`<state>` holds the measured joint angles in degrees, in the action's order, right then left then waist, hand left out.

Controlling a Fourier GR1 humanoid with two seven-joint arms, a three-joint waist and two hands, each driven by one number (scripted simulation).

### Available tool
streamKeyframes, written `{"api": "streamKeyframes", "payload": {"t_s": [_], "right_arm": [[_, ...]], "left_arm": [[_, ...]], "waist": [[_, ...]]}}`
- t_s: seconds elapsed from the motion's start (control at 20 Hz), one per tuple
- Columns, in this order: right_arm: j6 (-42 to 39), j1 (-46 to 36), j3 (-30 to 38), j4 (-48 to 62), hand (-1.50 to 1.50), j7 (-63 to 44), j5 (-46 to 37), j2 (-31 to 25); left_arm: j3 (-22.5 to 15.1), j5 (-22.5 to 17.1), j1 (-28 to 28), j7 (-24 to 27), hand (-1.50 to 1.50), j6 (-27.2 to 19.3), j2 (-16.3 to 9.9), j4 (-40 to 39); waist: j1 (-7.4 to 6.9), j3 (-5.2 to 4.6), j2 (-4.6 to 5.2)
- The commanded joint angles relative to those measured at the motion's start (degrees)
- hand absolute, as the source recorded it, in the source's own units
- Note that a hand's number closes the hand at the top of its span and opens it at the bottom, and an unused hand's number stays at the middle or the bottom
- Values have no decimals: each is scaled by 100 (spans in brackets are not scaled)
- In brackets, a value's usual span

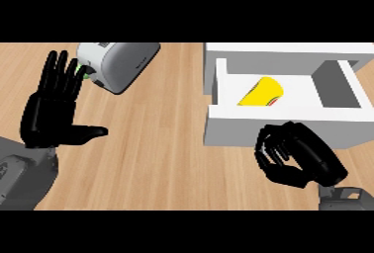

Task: Pick up the cup, place it into the drawer and close the drawer

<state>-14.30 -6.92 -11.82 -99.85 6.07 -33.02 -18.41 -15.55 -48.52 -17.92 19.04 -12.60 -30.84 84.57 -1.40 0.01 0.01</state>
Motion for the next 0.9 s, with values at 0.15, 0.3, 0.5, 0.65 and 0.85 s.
{"api": "streamKeyframes", "payload": {"t_s": [0.15,0.3,0.5,0.65,0.85], "right_arm": [[739,-775,-151,2040,-150,555,-896,432],[656,-906,-222,2245,-150,448,-1193,306],[782,-1780,77,3657,-150,825,-1291,502],[1104,-2018,230,4485,-150,1303,-1356,615],[1495,-2584,572,5742,-150,1800,-1356,678]], "left_arm": [[485,-7,703,141,-150,679,-53,25],[933,-156,1016,152,-150,1247,-464,5],[956,90,1052,173,-150,1267,-124,-68],[1068,213,1314,387,-150,1614,52,-237],[1194,345,1626,526,-150,1791,84,-105]], "waist": [[60,1,13],[62,-2,6],[70,0,15],[64,0,20],[22,2,28]]}}
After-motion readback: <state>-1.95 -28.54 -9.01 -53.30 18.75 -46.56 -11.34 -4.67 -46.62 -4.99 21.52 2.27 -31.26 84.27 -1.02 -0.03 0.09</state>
